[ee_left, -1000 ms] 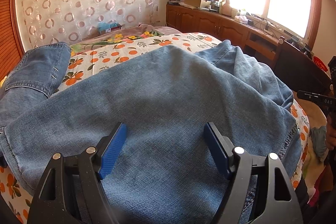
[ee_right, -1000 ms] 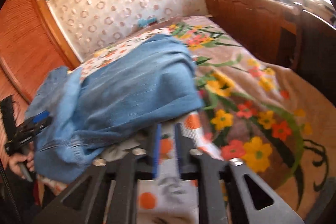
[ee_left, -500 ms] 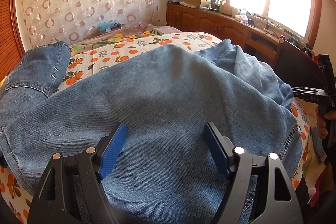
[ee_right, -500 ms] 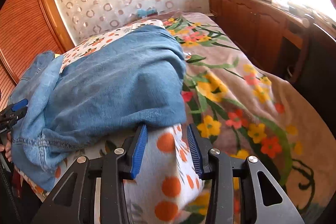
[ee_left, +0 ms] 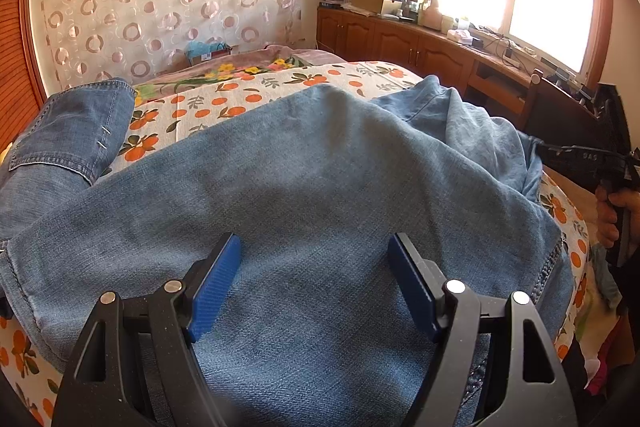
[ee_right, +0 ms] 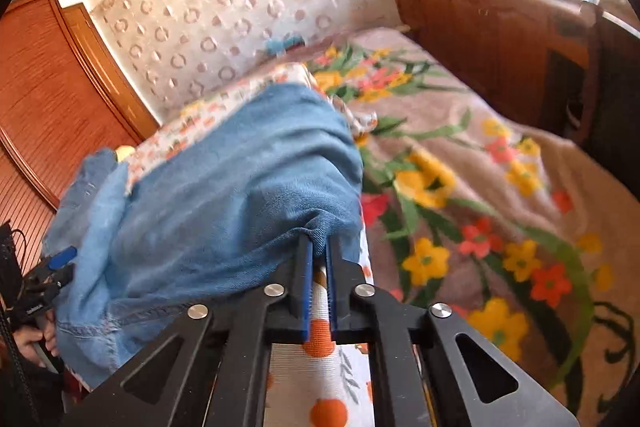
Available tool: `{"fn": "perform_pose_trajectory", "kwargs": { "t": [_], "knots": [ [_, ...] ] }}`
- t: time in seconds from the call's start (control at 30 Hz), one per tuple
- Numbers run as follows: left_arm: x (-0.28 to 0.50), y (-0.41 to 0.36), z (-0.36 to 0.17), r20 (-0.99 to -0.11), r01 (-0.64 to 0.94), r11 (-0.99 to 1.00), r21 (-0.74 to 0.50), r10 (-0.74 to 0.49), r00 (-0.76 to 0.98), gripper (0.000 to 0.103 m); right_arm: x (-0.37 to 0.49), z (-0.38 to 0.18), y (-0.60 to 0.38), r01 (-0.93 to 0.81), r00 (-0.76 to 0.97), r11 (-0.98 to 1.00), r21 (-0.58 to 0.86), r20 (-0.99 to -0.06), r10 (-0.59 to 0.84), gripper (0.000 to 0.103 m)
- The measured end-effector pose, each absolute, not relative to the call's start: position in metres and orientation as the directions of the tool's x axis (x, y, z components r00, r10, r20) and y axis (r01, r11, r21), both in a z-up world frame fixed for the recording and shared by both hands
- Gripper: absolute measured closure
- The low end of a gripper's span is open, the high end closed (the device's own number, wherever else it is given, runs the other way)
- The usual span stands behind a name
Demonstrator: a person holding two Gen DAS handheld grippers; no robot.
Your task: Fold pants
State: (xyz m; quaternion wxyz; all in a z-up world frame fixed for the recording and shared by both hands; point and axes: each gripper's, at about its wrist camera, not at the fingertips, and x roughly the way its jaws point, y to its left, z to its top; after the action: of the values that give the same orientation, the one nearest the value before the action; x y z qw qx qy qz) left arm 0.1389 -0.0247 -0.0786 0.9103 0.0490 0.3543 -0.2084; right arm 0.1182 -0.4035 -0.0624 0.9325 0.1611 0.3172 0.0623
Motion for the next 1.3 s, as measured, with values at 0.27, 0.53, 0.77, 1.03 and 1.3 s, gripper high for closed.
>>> {"fn": "perform_pose_trajectory", "kwargs": {
  "t": [0.27,0.53,0.77,1.03,1.3],
  "knots": [
    [0.14,-0.023,-0.081,-0.66,0.412,0.908,-0.071,-0.353,0.664,0.026,0.075,-0.051,-0.398,0.041,0.814,0.962,0.27,-0.567,0.124,0.099],
    [0.132,-0.015,-0.068,-0.627,0.388,0.92,-0.055,-0.334,0.704,0.026,0.089,-0.005,-0.371,-0.01,0.845,0.975,0.221,-0.519,0.127,0.099],
    [0.106,0.028,-0.03,-0.564,0.315,0.948,-0.046,-0.285,0.775,0.026,0.098,0.064,-0.286,-0.221,0.883,0.962,0.158,-0.385,0.267,0.099],
    [0.088,0.088,-0.009,-0.544,0.184,0.982,-0.035,-0.174,0.821,0.026,0.072,0.093,-0.152,-0.549,0.751,0.824,0.143,-0.35,0.561,0.1],
    [0.085,0.103,-0.017,-0.555,0.168,0.985,-0.044,-0.163,0.815,0.026,0.065,0.047,-0.115,-0.588,0.643,0.797,0.136,-0.519,0.563,0.087]
  ]
}}
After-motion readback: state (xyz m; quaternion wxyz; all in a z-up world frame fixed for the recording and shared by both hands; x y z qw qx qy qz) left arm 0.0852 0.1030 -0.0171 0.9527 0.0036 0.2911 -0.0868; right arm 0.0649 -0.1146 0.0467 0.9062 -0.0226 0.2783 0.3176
